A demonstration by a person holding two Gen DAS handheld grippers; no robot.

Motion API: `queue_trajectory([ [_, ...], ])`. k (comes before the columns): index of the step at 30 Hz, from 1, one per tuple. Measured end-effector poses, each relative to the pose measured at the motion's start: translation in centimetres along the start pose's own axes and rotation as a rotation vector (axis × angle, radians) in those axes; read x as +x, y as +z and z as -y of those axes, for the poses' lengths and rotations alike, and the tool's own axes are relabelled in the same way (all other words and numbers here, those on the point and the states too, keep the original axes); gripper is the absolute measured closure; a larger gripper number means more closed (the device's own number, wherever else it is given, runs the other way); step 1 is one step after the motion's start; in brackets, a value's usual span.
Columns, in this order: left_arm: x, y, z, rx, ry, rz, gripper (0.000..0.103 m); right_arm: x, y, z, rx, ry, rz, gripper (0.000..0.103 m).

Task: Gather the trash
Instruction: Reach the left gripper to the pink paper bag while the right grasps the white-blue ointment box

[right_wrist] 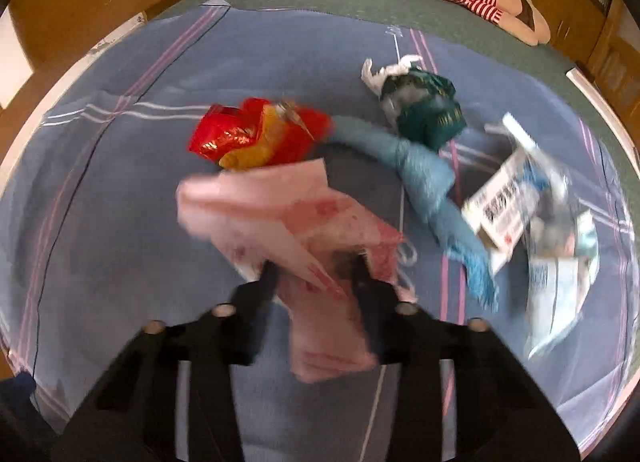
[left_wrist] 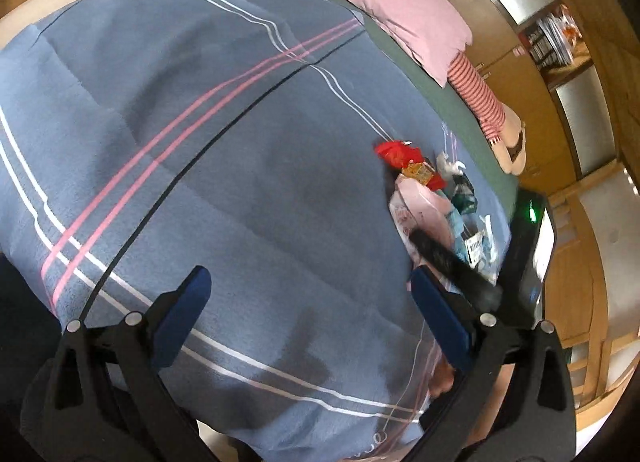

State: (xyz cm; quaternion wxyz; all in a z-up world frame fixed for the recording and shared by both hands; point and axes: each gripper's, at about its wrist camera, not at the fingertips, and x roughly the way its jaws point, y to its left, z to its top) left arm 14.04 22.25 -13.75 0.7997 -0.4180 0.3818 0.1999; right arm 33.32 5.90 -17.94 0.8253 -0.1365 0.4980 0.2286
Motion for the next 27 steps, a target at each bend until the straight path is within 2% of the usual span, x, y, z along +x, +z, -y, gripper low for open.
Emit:
queue_trajectory([
  [2, -0.3, 0.2, -0.3, -0.024, -0.013, 0.010, 0.004, -0.8, -0.8, 0.7, 0.050, 0.081, -0.014, 0.078],
  [4, -0.5, 0.3, -0.6, -0.049, -0.019, 0.026, 0.004, -2.1, -2.1, 0.8, 0.077, 0.202, -0.053, 0.078],
  [7, -0.6, 0.5, -1.0, -0.075, -0.017, 0.031, 0.004, -4.0, -4.1, -0.9, 0.015, 0.363, -0.125, 0.078],
  [9, -0.6, 0.4, -1.0, -0.073, -0.016, 0.025, 0.003, -5.8, -5.3, -1.9, -0.038, 0.409, -0.142, 0.069],
  [11, -0.6, 0.4, -0.9, -0.069, -0.014, 0.027, 0.003, -8.6, -5.5, -1.2, -0.053, 0.414, -0.056, 0.037],
  [13, -0.5, 0.4, -0.9, -0.070, -0.013, 0.024, 0.003, -10.8, -4.7, 1.4, 0.021, 0.389, 0.071, 0.027],
  [14, -0.4, 0.4, -0.8, -0.067, -0.010, 0.020, 0.003, -11.5, -4.0, 3.5, 0.100, 0.341, 0.131, 0.026],
  [17, -0.1, 0.3, -0.6, -0.055, 0.003, 0.006, 0.003, -11.4, -2.4, 8.9, 0.310, 0.123, 0.208, 0.020],
  [18, -0.1, 0.2, -0.6, -0.051, 0.007, 0.004, 0.004, -10.6, -1.7, 11.2, 0.404, 0.031, 0.207, 0.020],
  [19, -0.1, 0.2, -0.6, -0.048, 0.009, 0.002, 0.004, -9.7, -1.3, 12.9, 0.472, -0.022, 0.192, 0.020],
  [21, 0.1, 0.2, -0.4, -0.042, 0.015, -0.001, 0.004, -7.6, -0.8, 15.6, 0.551, -0.068, 0.143, 0.020],
  [23, 0.3, 0.2, -0.3, -0.034, 0.023, -0.006, 0.004, -5.5, -0.5, 16.3, 0.563, -0.102, 0.098, 0.020],
  [25, 0.4, 0.2, -0.2, -0.027, 0.027, -0.010, 0.004, -3.4, 0.2, 15.9, 0.519, -0.130, 0.070, 0.020],
  [27, 0.5, 0.2, -0.1, -0.024, 0.030, -0.011, 0.004, -2.1, 0.1, 15.2, 0.462, -0.135, 0.039, 0.036],
])
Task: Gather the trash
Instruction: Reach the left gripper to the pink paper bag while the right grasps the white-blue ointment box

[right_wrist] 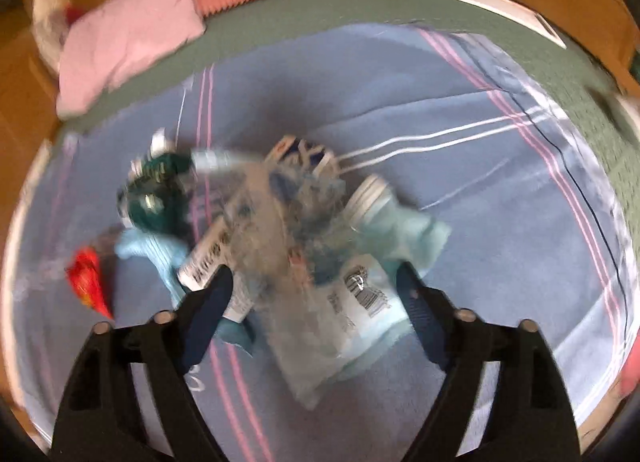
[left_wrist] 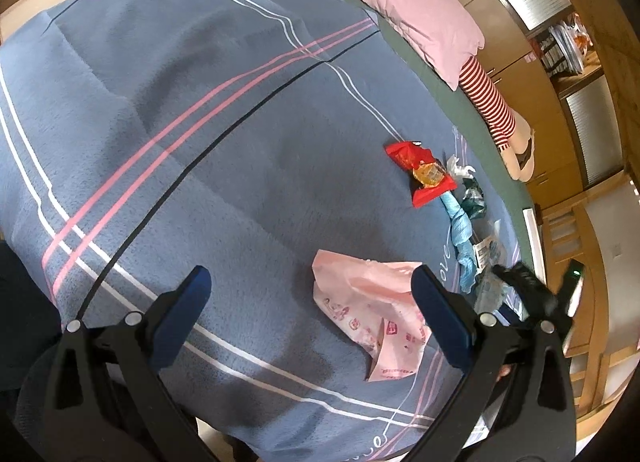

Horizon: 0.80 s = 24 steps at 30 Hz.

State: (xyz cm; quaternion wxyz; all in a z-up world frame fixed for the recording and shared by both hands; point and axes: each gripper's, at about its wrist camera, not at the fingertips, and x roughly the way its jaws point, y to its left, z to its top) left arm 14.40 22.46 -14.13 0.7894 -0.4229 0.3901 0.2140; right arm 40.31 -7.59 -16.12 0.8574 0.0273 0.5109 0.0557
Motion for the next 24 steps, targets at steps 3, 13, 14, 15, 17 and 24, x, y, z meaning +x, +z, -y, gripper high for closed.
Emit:
queue_trajectory([
  [3, 0.1, 0.0, 0.0, -0.004, 0.000, -0.003, 0.004, 0.8, -1.6, -0.5, -0.038, 0.099, -0.062, 0.067],
  [13, 0.1, -0.1, -0.2, -0.013, -0.001, -0.002, 0.004, -5.1, -10.5, -4.0, -0.300, 0.457, -0.277, 0.047],
  [14, 0.1, -0.1, -0.2, -0.013, -0.001, -0.001, 0.004, -6.3, -10.0, -3.7, -0.290, 0.467, -0.227, 0.034],
  [15, 0.1, -0.1, -0.1, -0.013, 0.000, -0.001, 0.003, -7.0, -9.5, -3.3, -0.272, 0.469, -0.182, 0.030],
  [17, 0.1, -0.1, -0.1, -0.013, 0.000, -0.004, 0.003, -7.9, -7.2, -2.0, -0.186, 0.422, -0.068, 0.028],
  [24, 0.1, -0.4, 0.2, 0.004, 0.011, -0.006, 0.004, -2.4, -0.2, -1.3, 0.102, 0.197, -0.013, 0.028],
])
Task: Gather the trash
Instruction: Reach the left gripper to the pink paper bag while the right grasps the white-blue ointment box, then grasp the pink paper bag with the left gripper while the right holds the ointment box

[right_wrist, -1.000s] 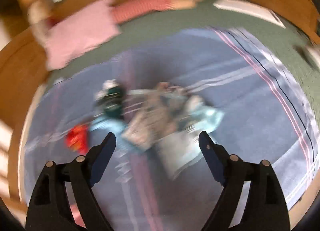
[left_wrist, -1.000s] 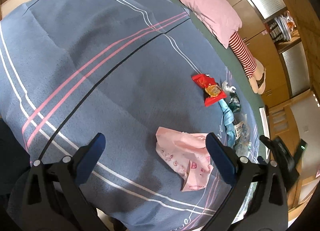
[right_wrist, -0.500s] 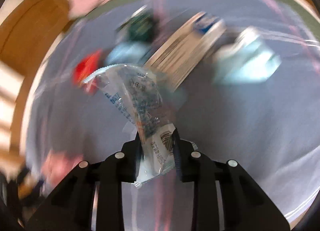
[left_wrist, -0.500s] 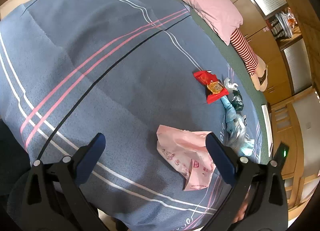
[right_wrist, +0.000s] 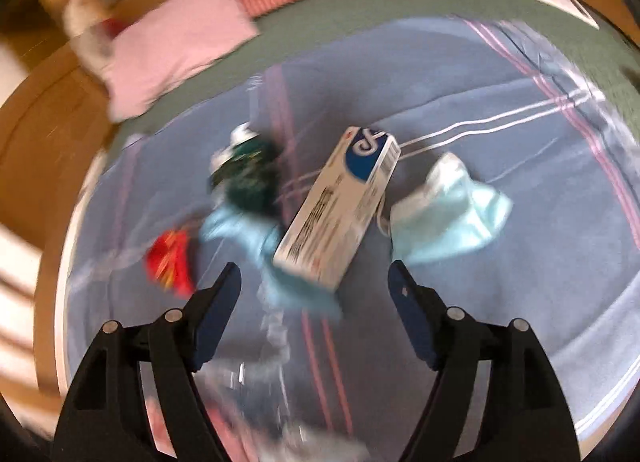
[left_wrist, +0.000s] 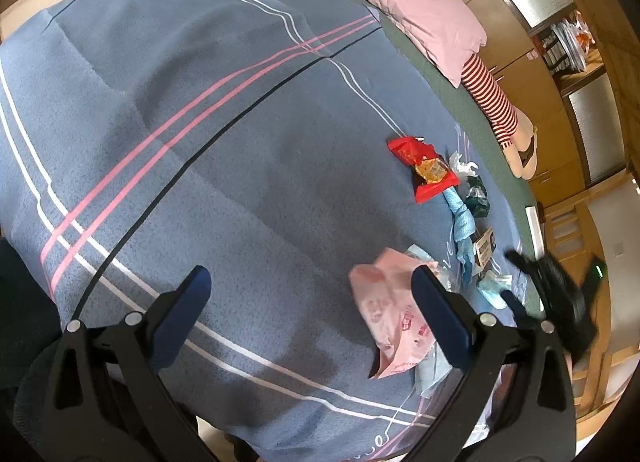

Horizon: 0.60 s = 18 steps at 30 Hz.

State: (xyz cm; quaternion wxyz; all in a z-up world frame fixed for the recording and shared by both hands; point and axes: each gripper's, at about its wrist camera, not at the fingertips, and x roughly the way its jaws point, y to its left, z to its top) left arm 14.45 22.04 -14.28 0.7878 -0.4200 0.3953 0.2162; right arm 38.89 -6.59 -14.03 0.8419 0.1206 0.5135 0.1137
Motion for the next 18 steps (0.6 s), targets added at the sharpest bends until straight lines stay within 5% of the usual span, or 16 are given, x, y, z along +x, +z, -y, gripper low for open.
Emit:
queue_trajectory([
  [6, 0.2, 0.0, 0.4, 0.029, -0.003, -0.013, 0.004, 5.3, 1.0, -0.5, 0.057, -0.118, -0.043, 0.029],
  [8, 0.3, 0.0, 0.5, 0.034, -0.009, -0.019, 0.004, 5.6, 0.6, -0.8, 0.016, -0.127, -0.044, 0.048],
  [11, 0.3, 0.1, 0.3, 0.014, -0.027, -0.021, 0.004, 4.6, -1.0, -0.5, -0.050, -0.069, -0.083, 0.061],
  [18, 0.4, -0.1, 0.7, 0.031, -0.056, -0.032, 0.004, 0.1, -8.6, -0.5, -0.221, 0.068, -0.232, 0.062],
])
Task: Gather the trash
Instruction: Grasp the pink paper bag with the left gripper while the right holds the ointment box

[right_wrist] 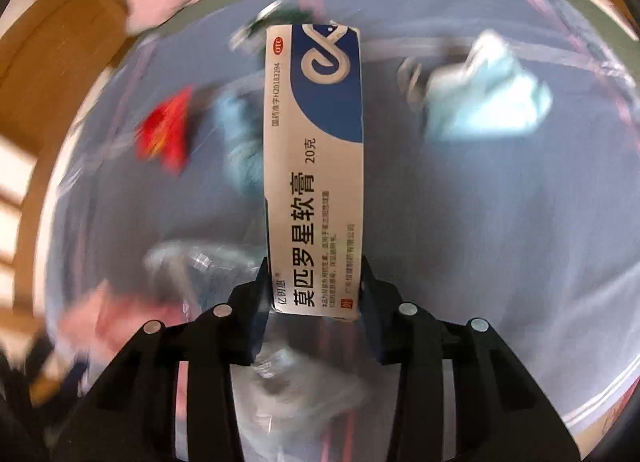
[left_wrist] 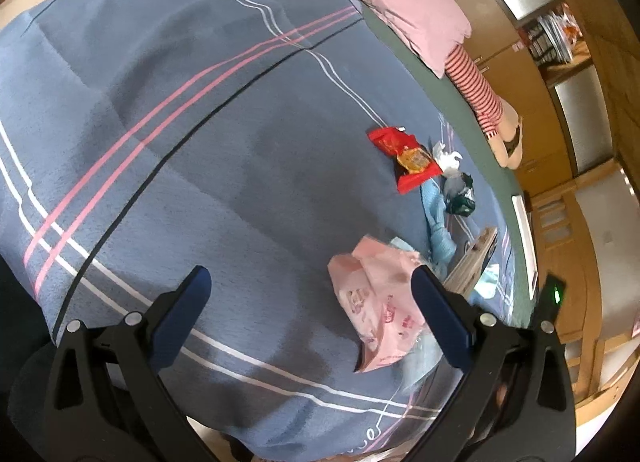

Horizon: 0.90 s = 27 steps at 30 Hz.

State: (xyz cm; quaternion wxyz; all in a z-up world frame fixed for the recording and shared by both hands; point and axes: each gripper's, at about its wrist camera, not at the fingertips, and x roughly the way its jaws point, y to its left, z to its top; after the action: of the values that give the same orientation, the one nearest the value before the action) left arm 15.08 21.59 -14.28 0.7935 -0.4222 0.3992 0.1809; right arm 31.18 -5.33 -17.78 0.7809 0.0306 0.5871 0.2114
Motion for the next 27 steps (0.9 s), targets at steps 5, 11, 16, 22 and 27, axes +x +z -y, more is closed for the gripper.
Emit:
queue_trajectory([
  [5, 1.4, -0.6, 1.2, 0.069, 0.009, -0.077, 0.004, -1.5, -4.2, -1.5, -0.052, 0.127, -0.064, 0.062],
  [11, 2.9, -1.5, 3.0, 0.191, 0.089, -0.106, 0.003, -3.1, -5.5, -1.2, -0.128, -0.091, -0.016, 0.053],
  [16, 2.6, -1.3, 2.7, 0.176, 0.129, -0.061, 0.003, -3.7, -5.3, -0.1, -0.085, -0.125, 0.023, 0.031],
  [22, 3.1, -1.0, 2.3, 0.185, 0.226, -0.010, 0.003, -2.3, -3.8, -1.3, -0.102, -0.177, 0.052, 0.029],
  [27, 3.1, -1.0, 2.9, 0.271, 0.250, 0.019, 0.004, -1.1, -4.1, -2.3, -0.109, -0.176, 0.047, 0.029],
])
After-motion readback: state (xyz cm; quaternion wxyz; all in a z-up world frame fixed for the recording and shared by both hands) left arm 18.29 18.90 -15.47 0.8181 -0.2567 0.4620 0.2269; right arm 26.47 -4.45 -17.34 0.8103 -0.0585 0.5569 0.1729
